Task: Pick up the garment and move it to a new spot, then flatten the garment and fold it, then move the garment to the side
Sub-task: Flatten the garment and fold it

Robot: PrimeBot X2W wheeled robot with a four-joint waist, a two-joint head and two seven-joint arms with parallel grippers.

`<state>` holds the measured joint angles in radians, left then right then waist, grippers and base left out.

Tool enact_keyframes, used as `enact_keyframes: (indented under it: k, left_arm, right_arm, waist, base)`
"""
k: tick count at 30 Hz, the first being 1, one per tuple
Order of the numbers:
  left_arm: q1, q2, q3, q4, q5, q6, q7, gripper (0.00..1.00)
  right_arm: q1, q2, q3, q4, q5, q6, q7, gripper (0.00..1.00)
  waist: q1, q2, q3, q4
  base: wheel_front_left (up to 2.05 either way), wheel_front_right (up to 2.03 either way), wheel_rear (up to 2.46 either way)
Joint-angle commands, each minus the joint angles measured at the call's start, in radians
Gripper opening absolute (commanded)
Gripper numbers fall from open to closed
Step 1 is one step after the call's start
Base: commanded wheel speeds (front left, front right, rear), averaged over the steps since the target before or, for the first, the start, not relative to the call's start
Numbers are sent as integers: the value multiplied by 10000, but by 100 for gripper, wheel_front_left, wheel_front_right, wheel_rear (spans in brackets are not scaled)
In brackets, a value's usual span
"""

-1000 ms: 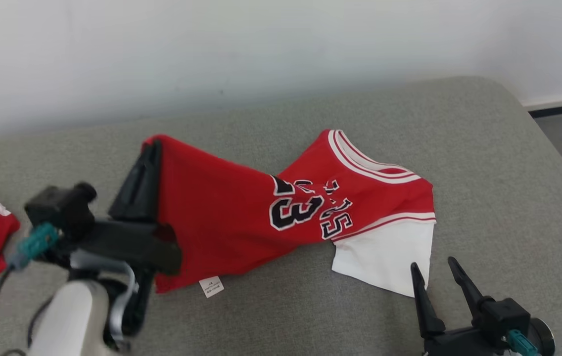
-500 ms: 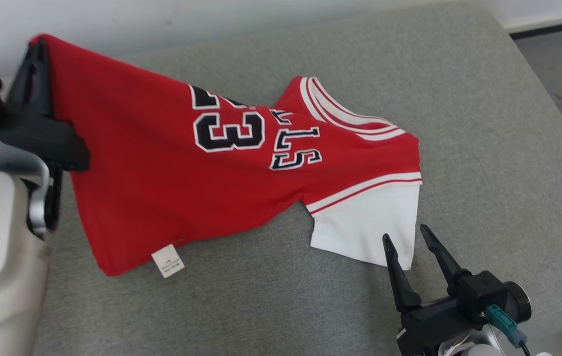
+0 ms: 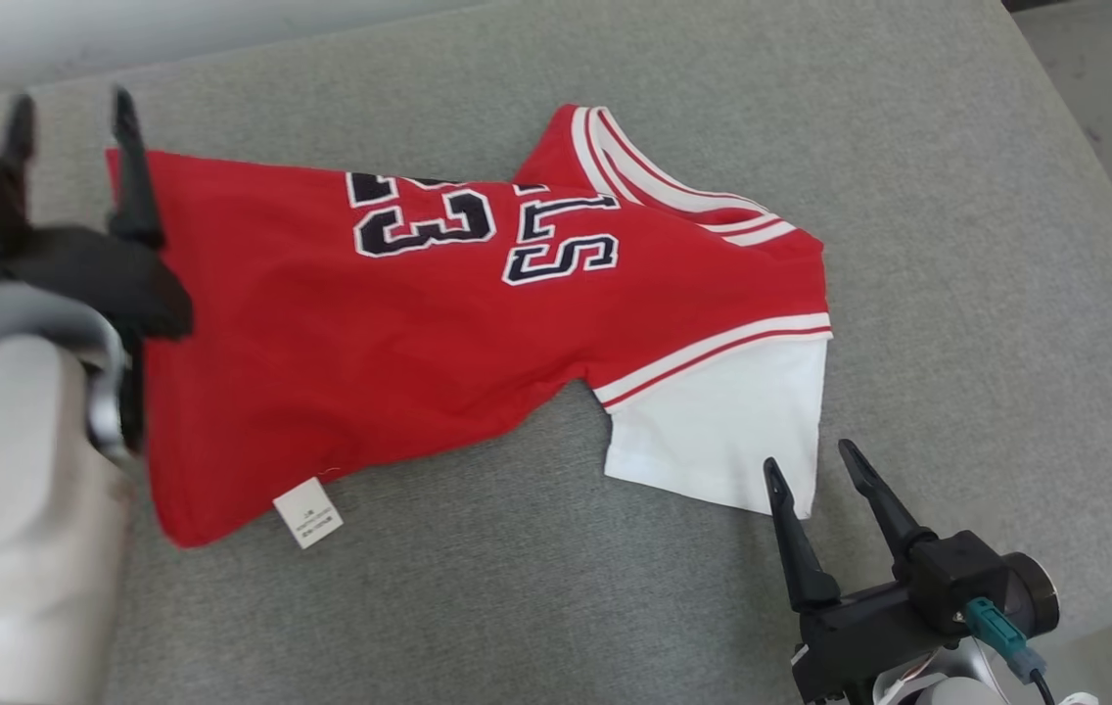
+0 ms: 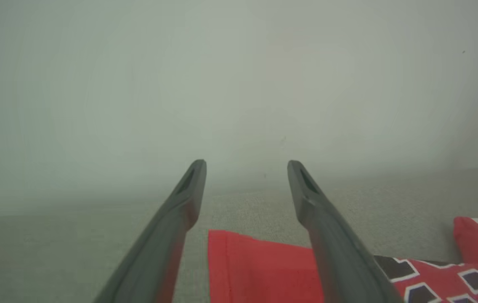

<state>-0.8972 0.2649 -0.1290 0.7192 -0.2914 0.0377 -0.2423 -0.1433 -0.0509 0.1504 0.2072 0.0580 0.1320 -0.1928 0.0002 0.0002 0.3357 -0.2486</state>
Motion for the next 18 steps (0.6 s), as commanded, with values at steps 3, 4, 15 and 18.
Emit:
enact_keyframes:
  k: [3, 4, 15, 18]
  left_arm:
    - [716, -388, -5, 41, -151, -105, -184, 100]
    - [899, -500, -28, -48, -146, -140, -218, 100]
    - [4876, -1845, 738, -3265, -160, -356, -220, 100]
    - [5979, -2007, 774, -4046, -3, -345, -221, 100]
  right_arm:
    - [131, 8, -179, 0, -73, -26, 24, 100]
    - [170, 5, -264, 4, -85, -26, 44, 100]
    - [763, 9, -1377, -98, -405, -26, 223, 100]
    - [973, 2, -1495, -100, -518, -26, 357, 100]
  waist:
    - [-2, -2, -517, 530]
    - [-2, -2, -601, 633]
    - [-2, -2, -2098, 1620]
    - [-2, -2, -2512, 1769]
  base:
    - [0, 0, 0]
    - [0, 0, 0]
    - [0, 0, 0]
    - [0, 0, 0]
